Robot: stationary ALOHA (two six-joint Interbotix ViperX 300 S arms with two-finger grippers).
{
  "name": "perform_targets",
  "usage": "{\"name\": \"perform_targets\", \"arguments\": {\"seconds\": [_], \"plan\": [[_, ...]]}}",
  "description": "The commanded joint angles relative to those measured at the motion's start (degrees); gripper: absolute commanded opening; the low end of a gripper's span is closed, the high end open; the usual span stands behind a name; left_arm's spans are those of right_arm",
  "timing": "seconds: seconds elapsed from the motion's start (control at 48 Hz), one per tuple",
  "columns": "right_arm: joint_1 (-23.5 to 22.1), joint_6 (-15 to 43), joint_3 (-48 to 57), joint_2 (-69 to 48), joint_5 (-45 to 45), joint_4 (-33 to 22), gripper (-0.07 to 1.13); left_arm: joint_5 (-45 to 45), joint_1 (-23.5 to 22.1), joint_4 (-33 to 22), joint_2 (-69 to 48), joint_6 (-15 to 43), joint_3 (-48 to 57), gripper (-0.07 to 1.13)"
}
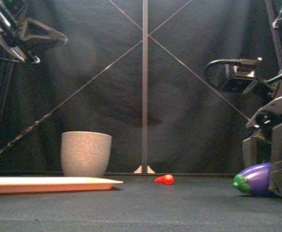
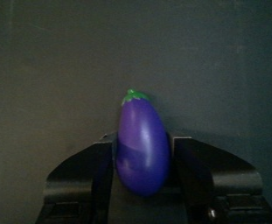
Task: Pick the eggplant then place it on the pink plate
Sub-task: Place eggplant on the pink plate
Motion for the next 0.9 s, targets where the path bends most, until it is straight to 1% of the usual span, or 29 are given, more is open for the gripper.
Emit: {"name": "perform_targets", "arguments": {"seconds": [0.021, 0.104, 0.188, 0.208, 0.333, 0.479, 0.708, 0.896], "plan": [[-0.09, -0.09, -1.85, -0.97, -0.18, -0.26, 0.64, -0.18, 0.09, 0.09, 0.18, 0.09, -0.7, -0.03], [-0.53, -0.7, -3.69, -1.49, -0.35, -0.97, 0.61, -0.18, 0.09, 0.09, 0.18, 0.09, -0.7, -0.03], [-2.81, -0.7, -7.03, -1.49, -0.88, -3.52, 0.61, -0.18, 0.09, 0.09, 0.18, 0.09, -0.7, -0.03], [-3.87, -0.53, -8.7, -1.23, -1.23, -4.75, 0.61, -0.18, 0.09, 0.09, 0.18, 0.09, -0.7, -0.03], [-6.42, -0.26, -16.61, 1.58, -2.11, -9.14, 0.61, -0.18, 0.0, 0.09, 0.18, 0.09, -0.7, -0.03], [-8.79, -0.09, -26.46, 7.47, -2.37, -11.95, 0.61, -0.18, 0.09, 0.09, 0.18, 0.09, -0.7, -0.03], [-9.84, -0.35, -41.48, 20.04, -2.11, -14.85, 0.61, -0.18, 0.18, 0.09, -0.09, 0.09, -0.62, -0.03], [-9.84, -0.09, -50.45, 27.16, -0.35, -15.03, 0.62, -0.18, 0.18, 0.09, -0.18, 0.09, -0.53, -0.03]]}}
